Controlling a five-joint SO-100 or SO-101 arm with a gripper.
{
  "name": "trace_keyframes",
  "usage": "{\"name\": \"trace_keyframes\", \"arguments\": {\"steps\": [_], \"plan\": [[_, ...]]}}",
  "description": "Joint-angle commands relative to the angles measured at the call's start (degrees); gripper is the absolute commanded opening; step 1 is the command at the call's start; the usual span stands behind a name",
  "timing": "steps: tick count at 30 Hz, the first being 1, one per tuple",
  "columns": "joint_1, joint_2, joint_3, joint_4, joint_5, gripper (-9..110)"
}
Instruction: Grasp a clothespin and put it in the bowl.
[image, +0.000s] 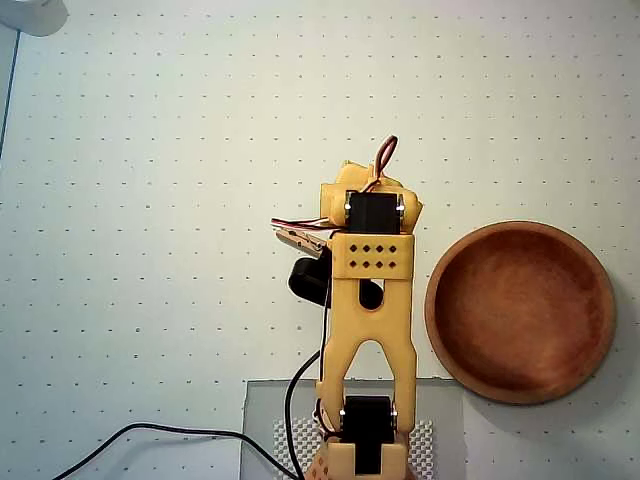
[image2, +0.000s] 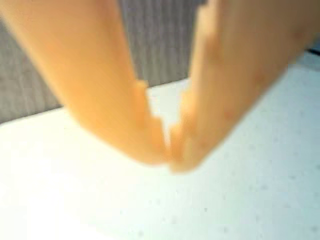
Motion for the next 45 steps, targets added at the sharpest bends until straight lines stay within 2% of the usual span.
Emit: {"name": "trace_keyframes", "arguments": {"steps": [1,10,16,24,30,45], "plan": [[-0.18,-3.16,-3.96,-0.53,-0.70,-3],[-4.57,-17.23,-9.84,-0.53,-7.21,-3],[-4.57,-21.71,-13.62,-0.62,-7.82,-3],[-7.12,-22.76,-13.71,0.70,-12.92,-3],[-10.28,-25.14,-14.59,11.51,-15.56,-3],[-12.48,-25.31,-13.62,11.69,-15.64,-3]]}}
